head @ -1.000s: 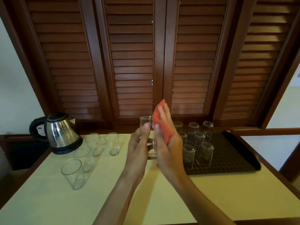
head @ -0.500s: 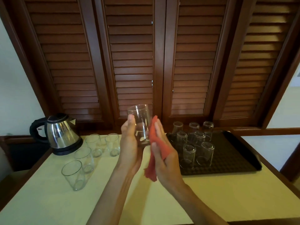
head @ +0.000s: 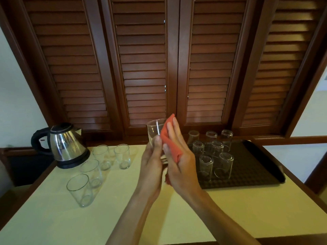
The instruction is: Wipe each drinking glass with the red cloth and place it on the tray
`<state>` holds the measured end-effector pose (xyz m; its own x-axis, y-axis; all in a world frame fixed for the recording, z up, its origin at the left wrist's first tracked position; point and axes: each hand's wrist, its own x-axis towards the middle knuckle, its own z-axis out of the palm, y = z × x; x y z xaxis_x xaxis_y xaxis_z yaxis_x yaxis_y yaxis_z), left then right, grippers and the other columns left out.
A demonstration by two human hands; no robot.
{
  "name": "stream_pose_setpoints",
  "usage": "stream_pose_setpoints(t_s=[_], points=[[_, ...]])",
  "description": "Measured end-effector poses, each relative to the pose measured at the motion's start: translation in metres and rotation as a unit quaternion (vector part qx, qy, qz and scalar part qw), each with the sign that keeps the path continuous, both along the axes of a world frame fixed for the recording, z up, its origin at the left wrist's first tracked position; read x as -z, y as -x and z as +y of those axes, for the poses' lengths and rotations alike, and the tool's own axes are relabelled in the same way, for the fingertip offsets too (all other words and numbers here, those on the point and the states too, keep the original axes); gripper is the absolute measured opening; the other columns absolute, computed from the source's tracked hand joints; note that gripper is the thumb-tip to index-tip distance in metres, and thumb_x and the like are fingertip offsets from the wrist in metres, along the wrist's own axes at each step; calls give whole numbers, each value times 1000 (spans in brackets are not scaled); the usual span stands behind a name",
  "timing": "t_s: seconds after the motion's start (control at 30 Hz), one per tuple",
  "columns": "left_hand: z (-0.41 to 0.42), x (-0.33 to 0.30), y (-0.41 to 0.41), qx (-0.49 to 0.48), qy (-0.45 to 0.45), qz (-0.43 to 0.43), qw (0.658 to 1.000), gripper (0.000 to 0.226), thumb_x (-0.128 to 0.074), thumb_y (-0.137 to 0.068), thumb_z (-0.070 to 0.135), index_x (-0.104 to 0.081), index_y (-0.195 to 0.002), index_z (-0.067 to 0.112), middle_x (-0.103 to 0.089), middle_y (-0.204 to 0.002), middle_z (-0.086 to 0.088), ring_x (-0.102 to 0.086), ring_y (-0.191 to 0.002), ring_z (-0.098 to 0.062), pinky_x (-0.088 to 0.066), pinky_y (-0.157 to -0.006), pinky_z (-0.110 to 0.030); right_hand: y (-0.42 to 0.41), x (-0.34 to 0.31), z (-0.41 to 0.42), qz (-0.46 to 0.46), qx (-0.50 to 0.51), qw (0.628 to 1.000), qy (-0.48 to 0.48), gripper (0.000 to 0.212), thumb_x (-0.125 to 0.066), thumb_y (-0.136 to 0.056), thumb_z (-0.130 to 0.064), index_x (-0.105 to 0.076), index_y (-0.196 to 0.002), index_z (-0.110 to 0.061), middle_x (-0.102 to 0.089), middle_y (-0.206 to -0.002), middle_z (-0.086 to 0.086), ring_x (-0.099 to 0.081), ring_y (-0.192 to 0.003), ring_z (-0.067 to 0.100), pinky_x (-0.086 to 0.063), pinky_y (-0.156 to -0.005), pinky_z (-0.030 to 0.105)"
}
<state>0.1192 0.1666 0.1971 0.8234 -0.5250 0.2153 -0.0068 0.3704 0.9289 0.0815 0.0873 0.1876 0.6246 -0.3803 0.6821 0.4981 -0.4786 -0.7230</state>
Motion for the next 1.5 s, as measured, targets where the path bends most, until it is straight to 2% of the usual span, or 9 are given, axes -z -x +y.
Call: stream_pose_setpoints(t_s=[0.23, 0.43, 0.57, 0.73, 0.9, 1.03, 1.2, 1.37, 1.5], points=[[1, 10, -5, 11, -14, -27, 999, 53, -38, -101, 51, -60, -141, 25, -74, -127, -4, -69, -121, -22, -57, -98, -40, -4, 2, -9, 9, -17, 995, -101, 53, -46, -104, -30, -30, -154, -27, -29, -163, -17, -28, -149, 2, -31, -122, 38], [3, 13, -20, 5, -16, 11, 1000, 62, -40, -100, 65, -61, -142, 24, -68, -138, -3, -62, -132, -19, -43, -116, -51, 5, 44, 2, -5, -32, 996, 79, 51, -41, -107, -35, -28, -156, -29, -17, -168, -12, -13, -156, 16, -17, -126, 40], [0, 17, -13, 3, -62, -23, 998, 59, -42, -97, 69, -64, -138, 31, -70, -133, -3, -67, -124, -17, -52, -109, -53, -8, 16, -7, 26, 4, 990, -140, 53, -47, -101, -44, -31, -152, -43, -33, -161, -17, -31, -148, 3, -31, -122, 42], [1, 0, -28, -9, 10, 12, 1000, 48, -38, -109, 46, -61, -142, 19, -69, -136, -10, -63, -130, -25, -48, -112, -49, -5, 26, 7, -9, -31, 999, 39, 53, -45, -106, -17, -26, -154, -28, -15, -167, -16, -12, -155, 10, -20, -125, 41], [-1, 16, -15, -12, -51, 25, 998, 46, -33, -106, 54, -58, -143, 38, -72, -131, 3, -68, -122, -18, -58, -100, -44, -14, 3, -9, 0, 30, 991, -128, 50, -48, -104, -33, -32, -151, -41, -38, -159, -10, -36, -146, 8, -31, -122, 46], [1, 4, -24, 33, 22, 104, 994, 56, -34, -103, 58, -64, -138, 26, -73, -131, -4, -67, -125, -22, -54, -99, -43, -5, 20, 5, -31, 4, 997, 64, 47, -43, -107, -30, -34, -153, -23, -19, -167, -10, -15, -156, 17, -21, -125, 43], [0, 10, -19, 1, -1, 64, 998, 48, -25, -108, 52, -64, -130, 35, -79, -112, 7, -76, -101, -10, -61, -76, -30, -6, 0, 1, 3, -5, 997, -83, 48, -46, -106, -23, -34, -153, -26, -37, -156, -24, -38, -143, -2, -40, -114, 25], [4, -1, -23, 2, 7, 75, 997, 66, -30, -98, 72, -70, -130, 30, -74, -129, -2, -65, -127, -22, -52, -104, -45, -1, 22, 8, -21, 0, 997, 77, 50, -42, -107, -32, -32, -154, -19, -21, -167, -9, -16, -155, 17, -21, -125, 40], [4, 1, -15, 12, -46, -10, 999, 59, -51, -92, 69, -60, -141, 37, -70, -132, 4, -66, -124, -18, -53, -107, -52, -1, 9, 2, 6, -30, 990, -137, 57, -49, -101, -43, -35, -154, -27, -43, -154, -20, -37, -145, 1, -33, -121, 35]])
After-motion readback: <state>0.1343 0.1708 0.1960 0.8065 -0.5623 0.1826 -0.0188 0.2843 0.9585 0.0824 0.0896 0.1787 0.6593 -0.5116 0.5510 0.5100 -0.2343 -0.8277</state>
